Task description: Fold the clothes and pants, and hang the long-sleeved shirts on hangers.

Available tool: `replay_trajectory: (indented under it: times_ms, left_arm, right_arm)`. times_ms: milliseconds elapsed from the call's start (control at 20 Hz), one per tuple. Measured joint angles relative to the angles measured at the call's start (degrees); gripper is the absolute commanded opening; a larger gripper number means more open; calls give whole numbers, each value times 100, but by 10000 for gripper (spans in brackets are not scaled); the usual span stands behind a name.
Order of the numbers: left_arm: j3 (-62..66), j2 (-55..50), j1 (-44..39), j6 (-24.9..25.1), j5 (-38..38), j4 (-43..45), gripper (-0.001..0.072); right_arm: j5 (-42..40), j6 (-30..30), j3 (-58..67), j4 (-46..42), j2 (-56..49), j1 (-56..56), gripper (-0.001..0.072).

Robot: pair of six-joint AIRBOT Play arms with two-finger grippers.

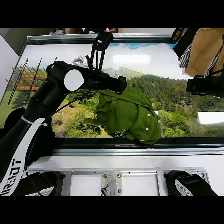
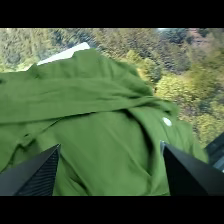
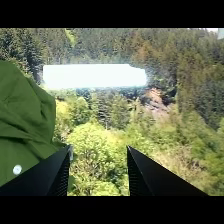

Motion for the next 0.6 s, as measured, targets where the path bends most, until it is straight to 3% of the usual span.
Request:
replay_trajectory:
  times_ms: [300,400,600]
  left_arm:
    - [-726,-461,968,-210,-105,-24,692]
    - [-1008,-695,1351,-258,-98,-258,692]
    - [-1161,-1399,1963,-109,-59,-1196,692]
  right_arm:
    - [-96,-555,-688,1088,-407,-791,381]
    - [-166,-914,-1182,1880,-616,-1447,720]
    - [-256,-1705,-2153,3434,-1167,-2551,719]
